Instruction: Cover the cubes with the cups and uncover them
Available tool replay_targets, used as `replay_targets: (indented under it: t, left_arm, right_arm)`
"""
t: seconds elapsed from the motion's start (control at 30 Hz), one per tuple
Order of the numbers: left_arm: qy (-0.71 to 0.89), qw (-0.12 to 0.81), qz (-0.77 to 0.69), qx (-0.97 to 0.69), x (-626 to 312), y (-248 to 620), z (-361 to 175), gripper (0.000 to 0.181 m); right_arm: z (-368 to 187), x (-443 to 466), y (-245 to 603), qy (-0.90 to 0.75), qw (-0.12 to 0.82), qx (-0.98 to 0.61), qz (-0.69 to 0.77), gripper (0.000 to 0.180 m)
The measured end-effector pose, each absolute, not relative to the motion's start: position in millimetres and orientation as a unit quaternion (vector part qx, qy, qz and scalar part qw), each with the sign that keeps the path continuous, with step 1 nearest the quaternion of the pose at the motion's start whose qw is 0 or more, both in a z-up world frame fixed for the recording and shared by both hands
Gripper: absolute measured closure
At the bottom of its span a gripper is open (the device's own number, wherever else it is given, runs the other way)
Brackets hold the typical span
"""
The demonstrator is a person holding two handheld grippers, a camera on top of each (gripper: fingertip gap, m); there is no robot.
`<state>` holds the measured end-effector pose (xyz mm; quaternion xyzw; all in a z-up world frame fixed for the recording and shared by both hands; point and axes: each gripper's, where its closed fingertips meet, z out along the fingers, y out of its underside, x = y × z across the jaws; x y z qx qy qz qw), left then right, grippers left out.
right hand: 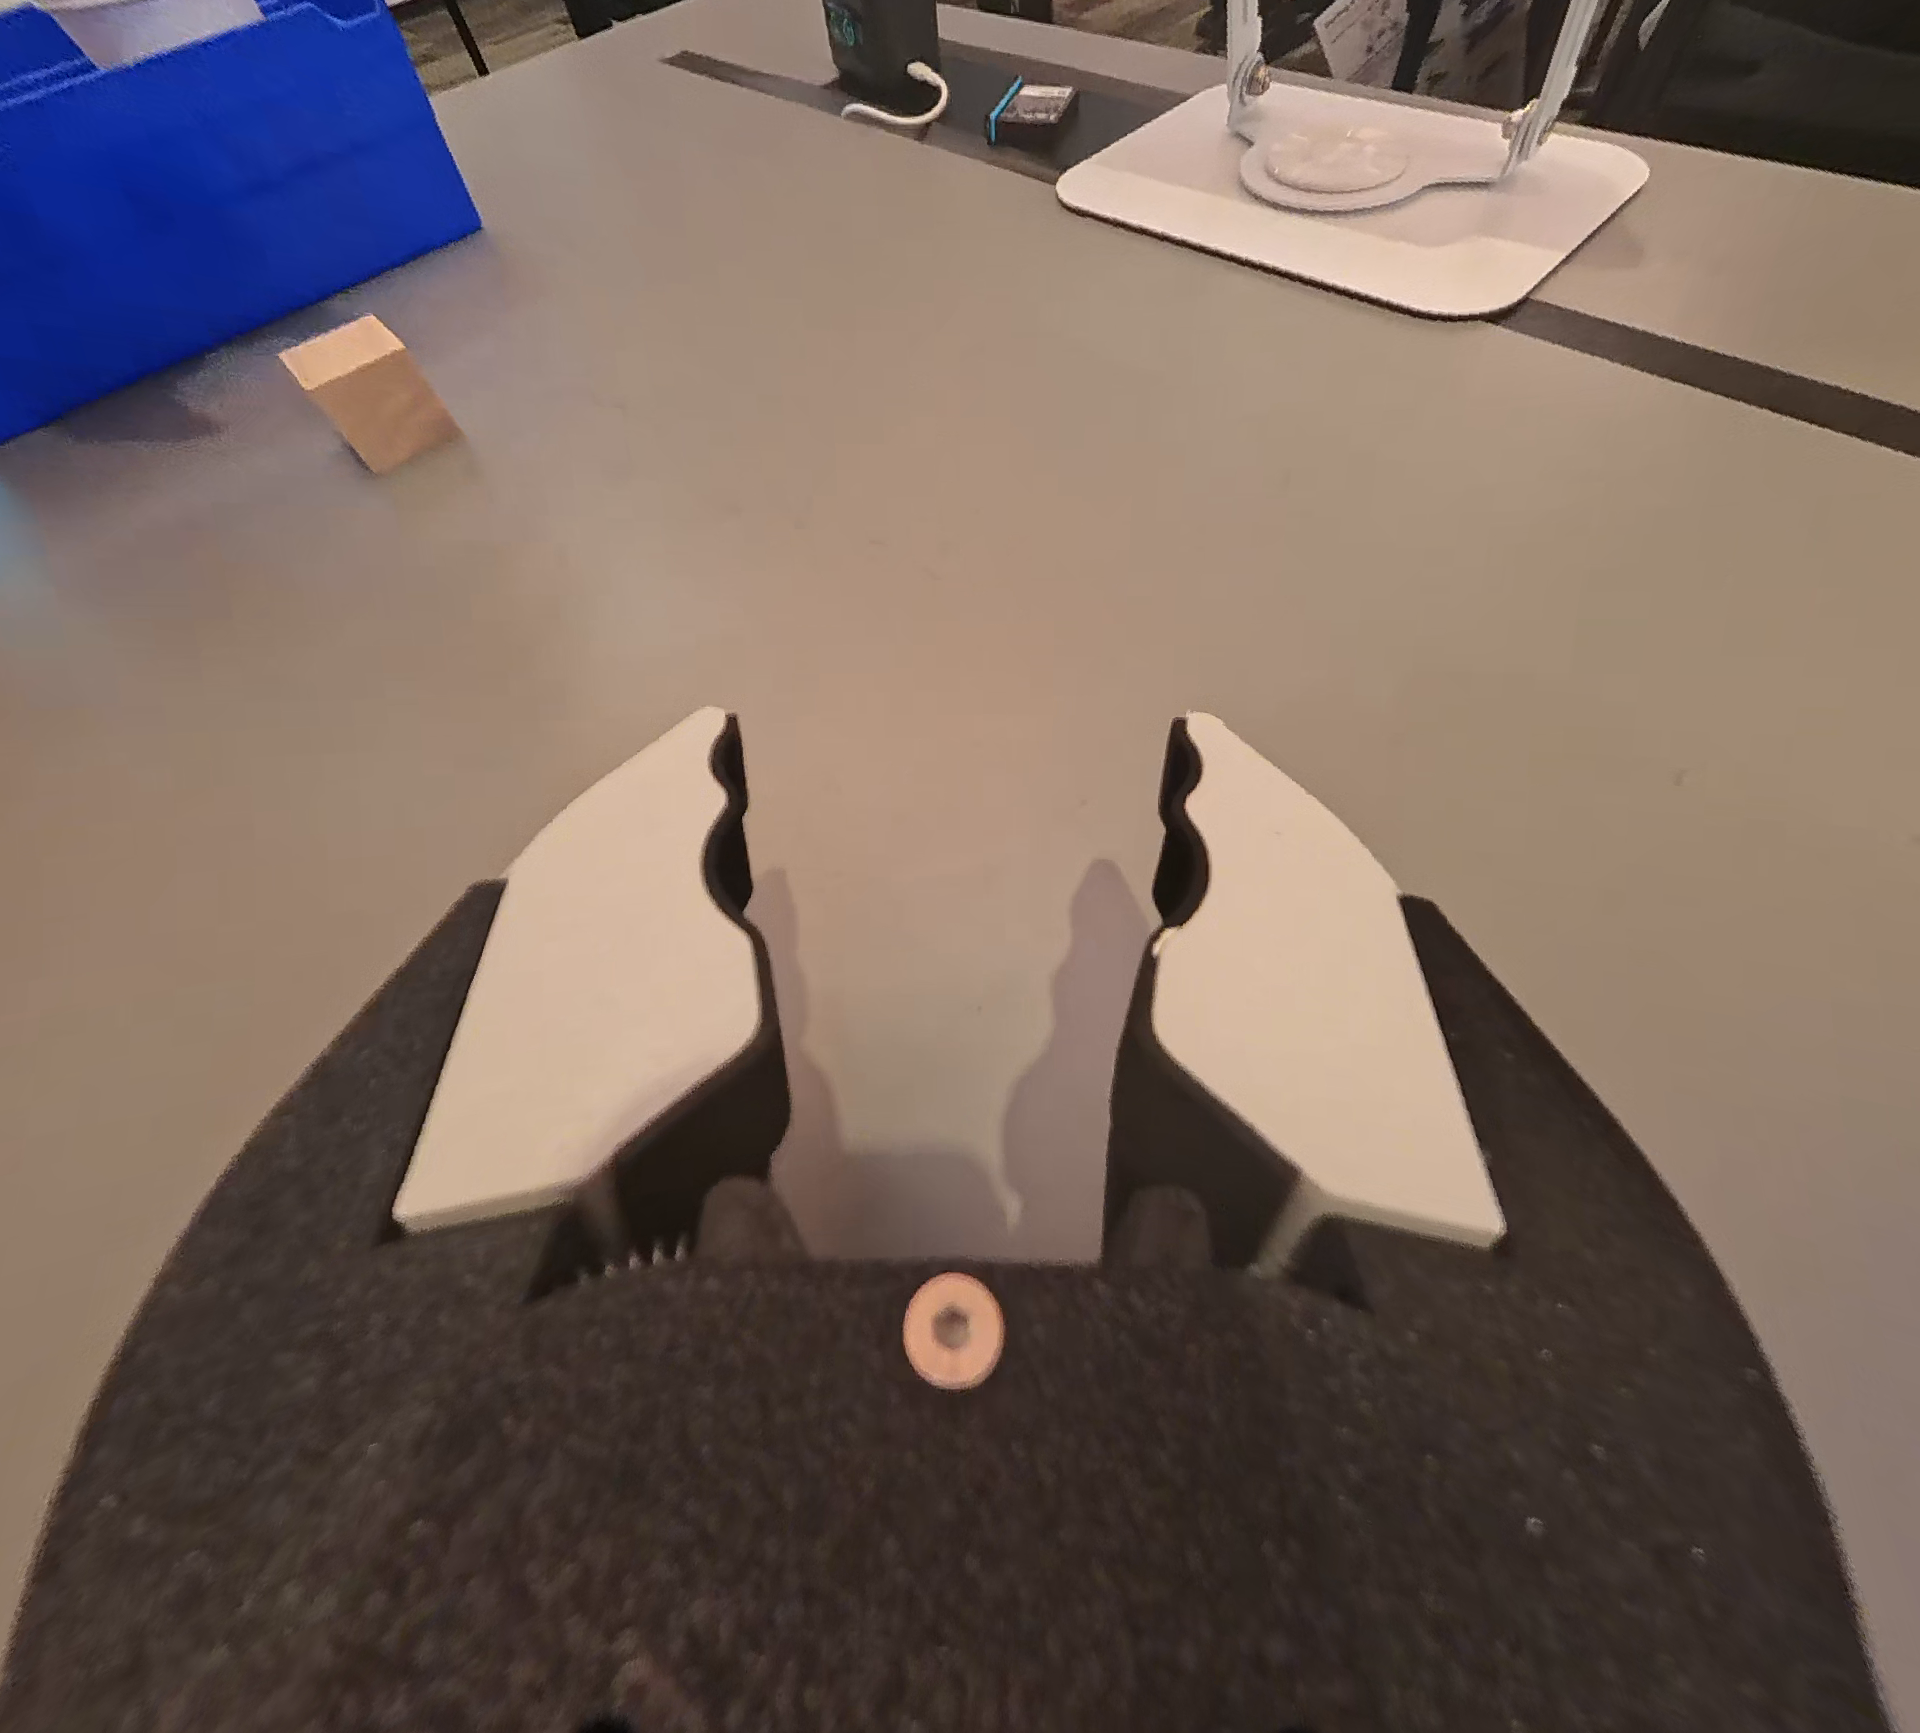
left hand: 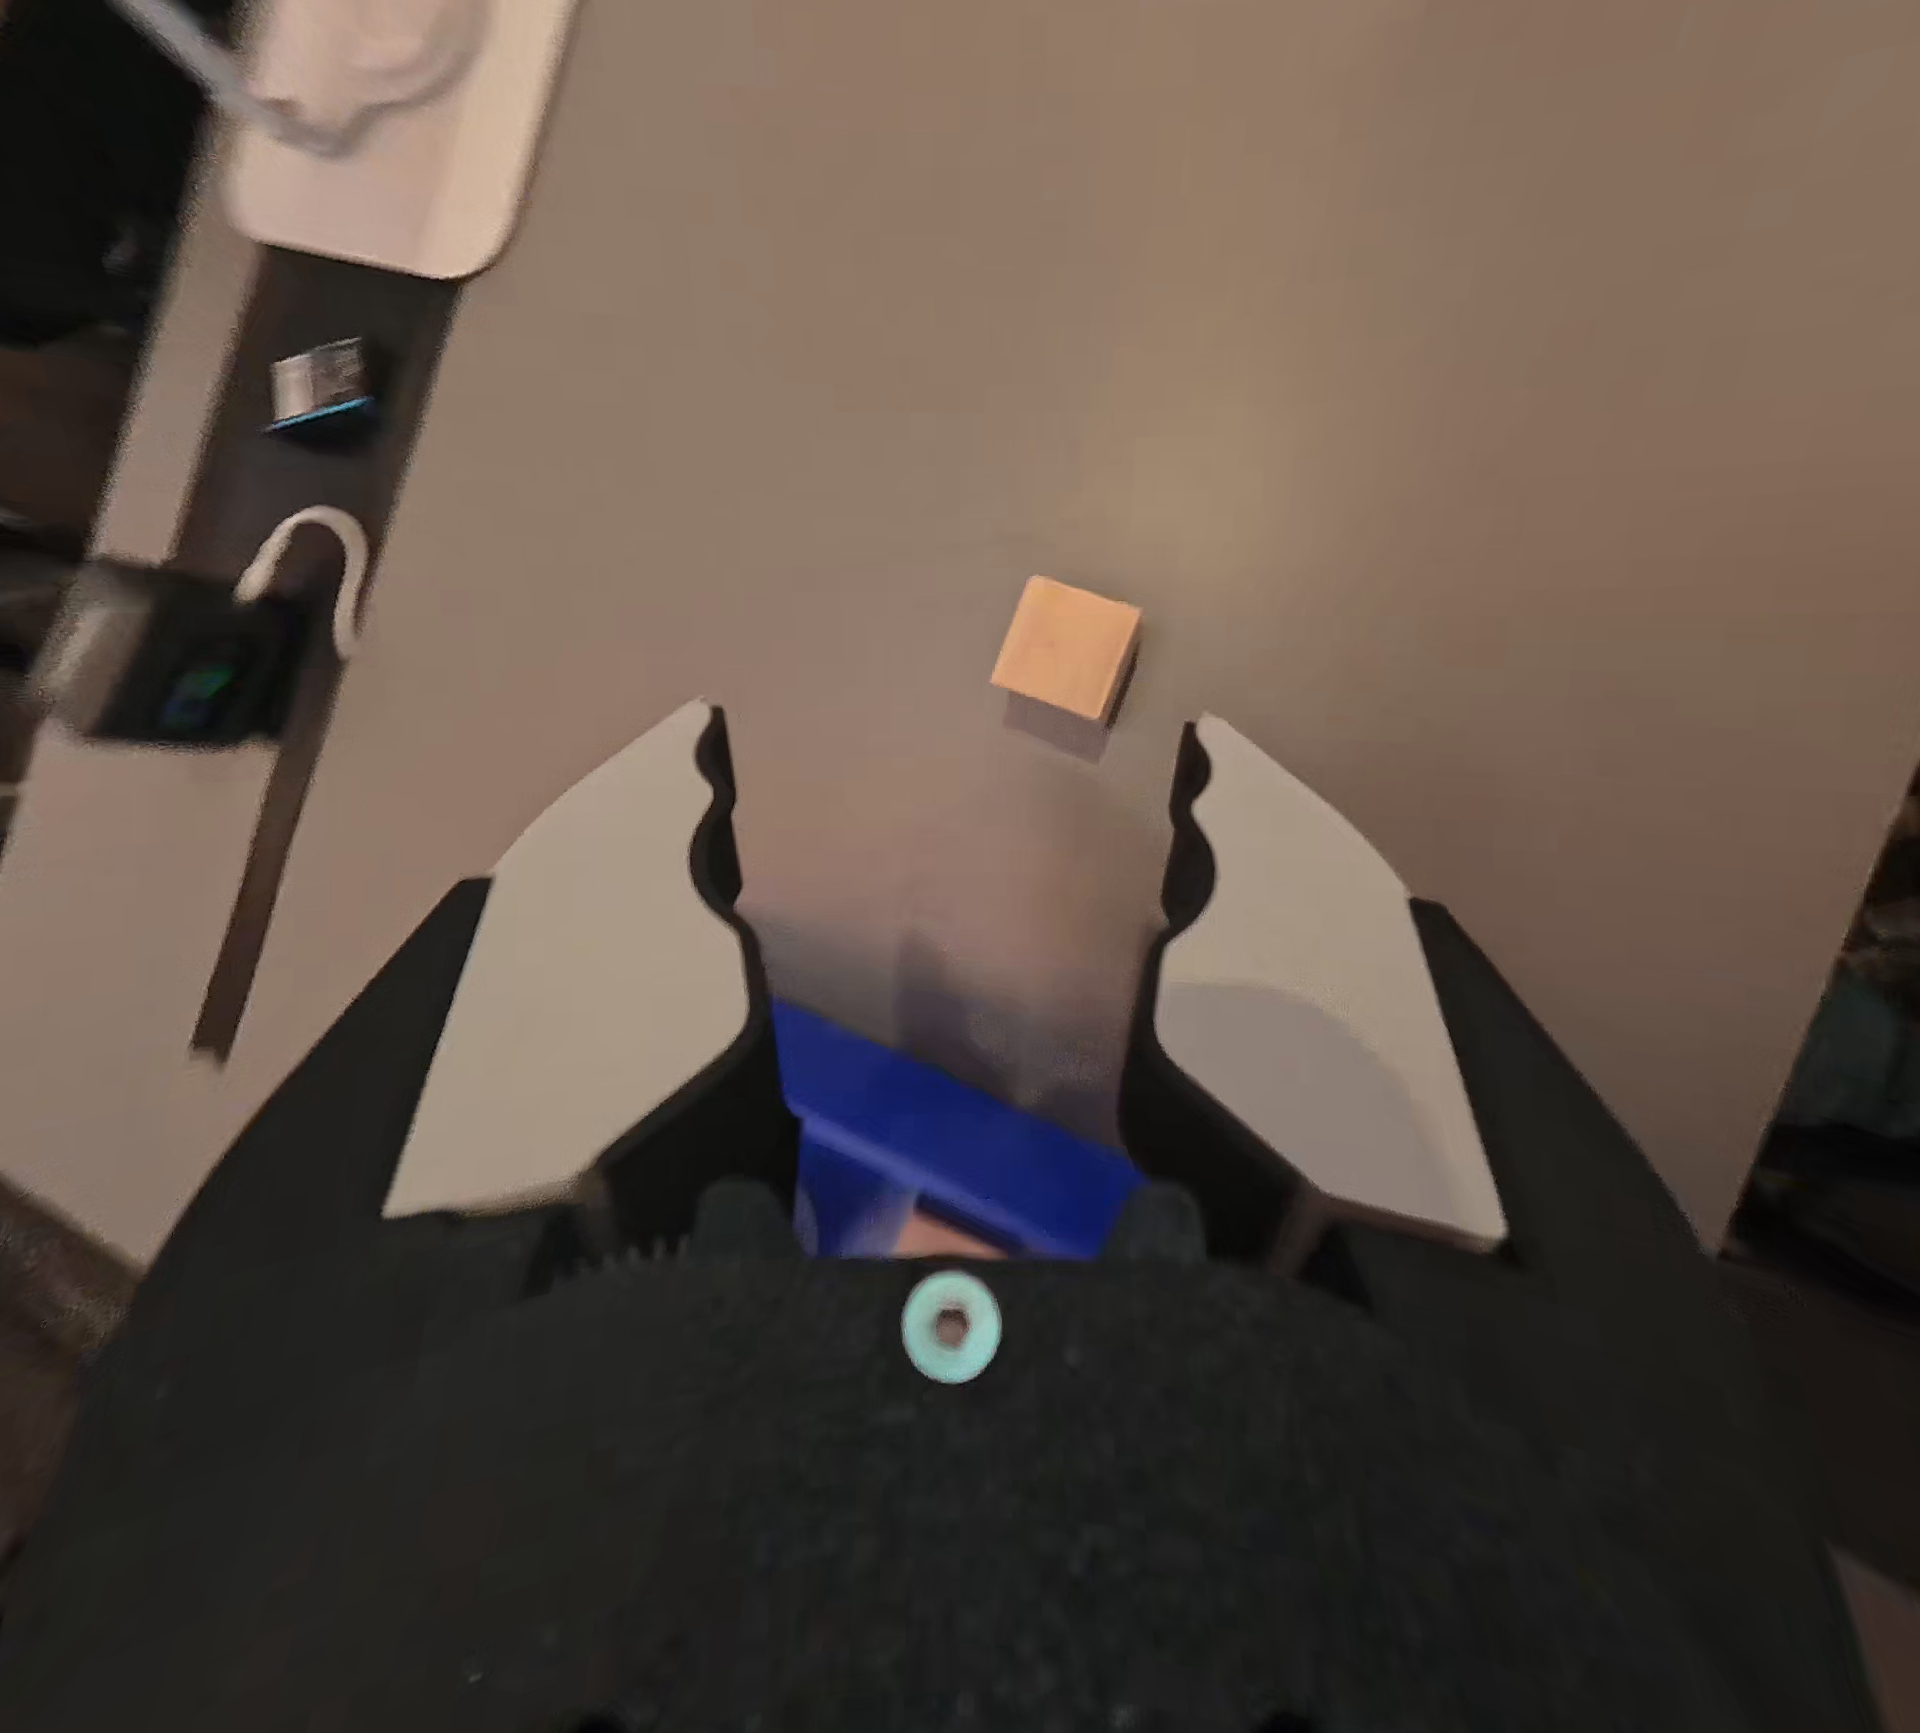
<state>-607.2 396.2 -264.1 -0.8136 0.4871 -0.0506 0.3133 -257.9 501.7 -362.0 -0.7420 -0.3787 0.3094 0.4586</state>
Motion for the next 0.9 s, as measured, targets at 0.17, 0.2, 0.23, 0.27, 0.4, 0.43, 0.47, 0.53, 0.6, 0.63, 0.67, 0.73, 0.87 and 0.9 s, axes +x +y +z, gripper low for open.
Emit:
replay_targets:
  t: [0.17, 0.2, 0.23, 0.27, 0.4, 0.43, 0.47, 0.53, 0.6, 0.63, 0.67, 0.73, 0.87, 0.9]
  left_arm:
    - [0.399, 0.341, 0.000, -0.851, -684.8, 356.8, -228.2, 0.108]
    - [0.384, 0.336, 0.008, -0.860, -700.6, 346.8, -231.2, 0.109]
    - [0.369, 0.328, 0.014, -0.870, -715.7, 336.6, -236.7, 0.111]
    - [0.353, 0.319, 0.019, -0.879, -730.7, 327.3, -244.0, 0.112]
    - [0.280, 0.304, 0.043, -0.910, -782.6, 304.5, -276.7, 0.113]
    - [0.263, 0.305, 0.050, -0.914, -793.3, 302.4, -283.3, 0.113]
    - [0.251, 0.304, 0.057, -0.917, -802.6, 300.8, -289.5, 0.113]
    - [0.252, 0.290, 0.069, -0.921, -816.0, 297.2, -303.1, 0.115]
    - [0.276, 0.258, 0.076, -0.923, -824.1, 292.9, -318.9, 0.114]
    - [0.293, 0.240, 0.073, -0.923, -825.4, 290.9, -326.2, 0.115]
    - [0.308, 0.220, 0.074, -0.923, -827.3, 289.5, -332.4, 0.116]
    - [0.338, 0.177, 0.086, -0.920, -833.3, 288.6, -340.8, 0.117]
    - [0.390, 0.117, 0.099, -0.908, -838.3, 294.5, -347.5, 0.121]
    - [0.403, 0.103, 0.099, -0.904, -838.4, 295.8, -350.3, 0.121]
  right_arm:
    - [-356.6, -259.6, 499.1, -0.379, 0.463, -0.736, 0.317, 0.104]
    - [-355.7, -260.3, 498.3, -0.380, 0.463, -0.735, 0.318, 0.104]
    - [-355.1, -260.9, 497.6, -0.381, 0.464, -0.733, 0.319, 0.104]
    - [-354.5, -261.5, 496.9, -0.382, 0.464, -0.732, 0.320, 0.104]
    - [-354.8, -263.8, 495.0, -0.385, 0.463, -0.731, 0.322, 0.104]
    - [-355.2, -264.3, 494.6, -0.386, 0.462, -0.731, 0.322, 0.104]
    - [-355.7, -264.7, 494.4, -0.386, 0.461, -0.731, 0.323, 0.104]
    - [-357.0, -264.8, 494.8, -0.386, 0.460, -0.732, 0.322, 0.105]
    - [-359.4, -264.6, 495.6, -0.385, 0.457, -0.734, 0.323, 0.105]
    - [-360.6, -264.7, 496.0, -0.384, 0.455, -0.735, 0.325, 0.105]
    - [-361.6, -264.9, 496.0, -0.383, 0.453, -0.735, 0.328, 0.105]
    - [-362.0, -265.6, 495.6, -0.383, 0.451, -0.734, 0.334, 0.105]
    - [-358.9, -265.9, 495.0, -0.386, 0.457, -0.726, 0.338, 0.105]
    - [-358.6, -266.0, 494.9, -0.389, 0.458, -0.725, 0.337, 0.105]
